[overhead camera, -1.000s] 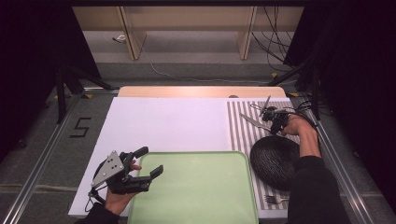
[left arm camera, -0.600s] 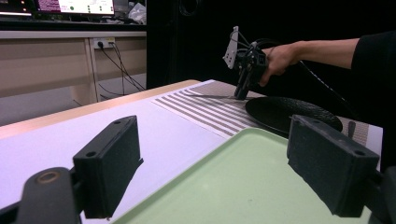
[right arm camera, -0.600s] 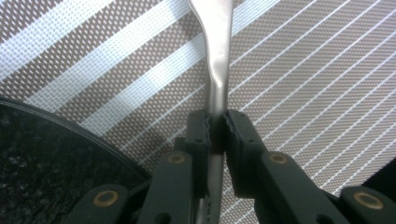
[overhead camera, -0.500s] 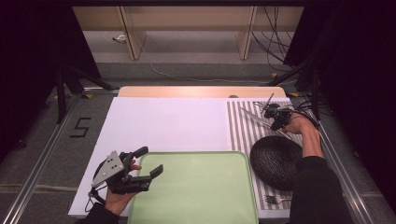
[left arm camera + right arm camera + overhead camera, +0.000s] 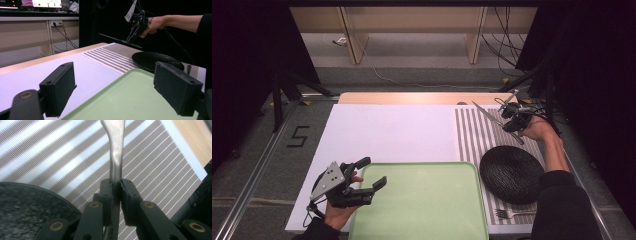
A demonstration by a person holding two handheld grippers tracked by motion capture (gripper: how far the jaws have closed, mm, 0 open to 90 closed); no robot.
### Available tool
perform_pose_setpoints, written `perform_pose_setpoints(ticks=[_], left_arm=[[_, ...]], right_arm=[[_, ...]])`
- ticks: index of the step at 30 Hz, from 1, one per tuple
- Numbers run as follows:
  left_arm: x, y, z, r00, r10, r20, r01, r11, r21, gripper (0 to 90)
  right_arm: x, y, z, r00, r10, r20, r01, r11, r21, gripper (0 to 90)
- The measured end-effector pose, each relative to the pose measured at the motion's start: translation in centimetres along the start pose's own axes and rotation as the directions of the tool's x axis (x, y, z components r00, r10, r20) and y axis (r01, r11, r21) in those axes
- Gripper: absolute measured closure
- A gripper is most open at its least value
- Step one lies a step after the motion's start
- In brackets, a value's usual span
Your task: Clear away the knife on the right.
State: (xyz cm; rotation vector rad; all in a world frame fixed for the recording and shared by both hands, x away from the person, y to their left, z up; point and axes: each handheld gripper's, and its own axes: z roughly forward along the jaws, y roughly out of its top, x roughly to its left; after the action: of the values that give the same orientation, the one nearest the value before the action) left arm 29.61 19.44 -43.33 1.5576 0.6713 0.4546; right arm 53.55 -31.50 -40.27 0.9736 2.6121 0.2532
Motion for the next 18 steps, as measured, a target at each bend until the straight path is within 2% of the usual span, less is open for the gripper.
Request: perform_pose_setpoints(ticks=[2,4,5,6,7,8,9,10,11,12,13,14,15,17,18], left_arm=[[0.0,0.0,0.0,1.0000,0.000,-0.001,0.000,1.0000,0.000,17.5],[0.0,0.0,0.0,1.0000,-0.001,-0.004,0.001,1.0000,0.001,17.4],[0.0,0.0,0.1,1.0000,-0.003,-0.004,0.003,1.0000,0.002,17.4],[0.0,0.0,0.0,1.0000,-0.003,-0.005,0.003,1.0000,0.002,17.4],[0.0,0.0,0.0,1.0000,-0.002,-0.006,0.002,1.0000,0.001,17.4],[0.0,0.0,0.0,1.0000,-0.001,-0.005,0.001,1.0000,-0.001,17.4],[0.0,0.0,0.0,1.0000,0.001,-0.006,-0.001,1.0000,0.000,17.4],[0.0,0.0,0.0,1.0000,0.001,-0.006,-0.001,1.0000,-0.001,17.4],[0.0,0.0,0.0,1.0000,0.001,-0.006,-0.001,1.0000,-0.001,17.4],[0.0,0.0,0.0,1.0000,0.000,-0.007,0.000,1.0000,-0.001,17.4],[0.0,0.0,0.0,1.0000,-0.001,-0.007,0.001,1.0000,-0.002,17.4],[0.0,0.0,0.0,1.0000,0.000,-0.008,0.000,1.0000,-0.002,17.4],[0.0,0.0,-0.1,1.0000,0.001,-0.009,-0.001,1.0000,-0.004,17.3],[0.0,0.0,0.0,1.0000,0.001,-0.010,-0.001,1.0000,-0.003,17.3],[0.0,0.0,0.0,0.9999,0.003,-0.011,-0.003,1.0000,-0.003,17.3]], right_arm=[[0.2,-0.3,-0.9,0.9992,0.036,-0.016,-0.037,0.998,-0.044,80.4],[0.4,-0.6,-1.6,0.9991,0.029,-0.029,-0.032,0.995,-0.097,80.4],[0.5,-0.7,-1.9,0.9985,0.044,-0.034,-0.048,0.991,-0.128,80.4],[0.5,-0.7,-1.9,0.9985,0.044,-0.034,-0.048,0.991,-0.128,80.4],[0.7,-1.1,-2.7,0.9955,0.071,-0.062,-0.082,0.979,-0.189,80.4],[0.7,-1.1,-2.7,0.9955,0.071,-0.062,-0.082,0.979,-0.189,80.4],[1.0,-1.4,-3.4,0.9926,0.087,-0.085,-0.104,0.969,-0.226,80.4],[1.0,-1.4,-3.4,0.9926,0.087,-0.085,-0.104,0.969,-0.226,80.4],[1.2,-1.6,-3.8,0.9914,0.097,-0.088,-0.116,0.962,-0.248,80.4],[1.4,-1.7,-4.1,0.9866,0.118,-0.113,-0.144,0.953,-0.266,80.4],[2.1,-2.0,-4.6,0.9836,0.115,-0.139,-0.152,0.942,-0.298,80.4],[2.1,-2.0,-4.6,0.9836,0.115,-0.139,-0.152,0.942,-0.298,80.4],[2.5,-2.1,-5.0,0.9816,0.118,-0.150,-0.160,0.936,-0.313,80.4],[3.3,-2.5,-5.5,0.9794,0.114,-0.166,-0.168,0.919,-0.356,80.4],[3.6,-2.7,-5.7,0.9748,0.118,-0.189,-0.183,0.907,-0.380,80.4]])
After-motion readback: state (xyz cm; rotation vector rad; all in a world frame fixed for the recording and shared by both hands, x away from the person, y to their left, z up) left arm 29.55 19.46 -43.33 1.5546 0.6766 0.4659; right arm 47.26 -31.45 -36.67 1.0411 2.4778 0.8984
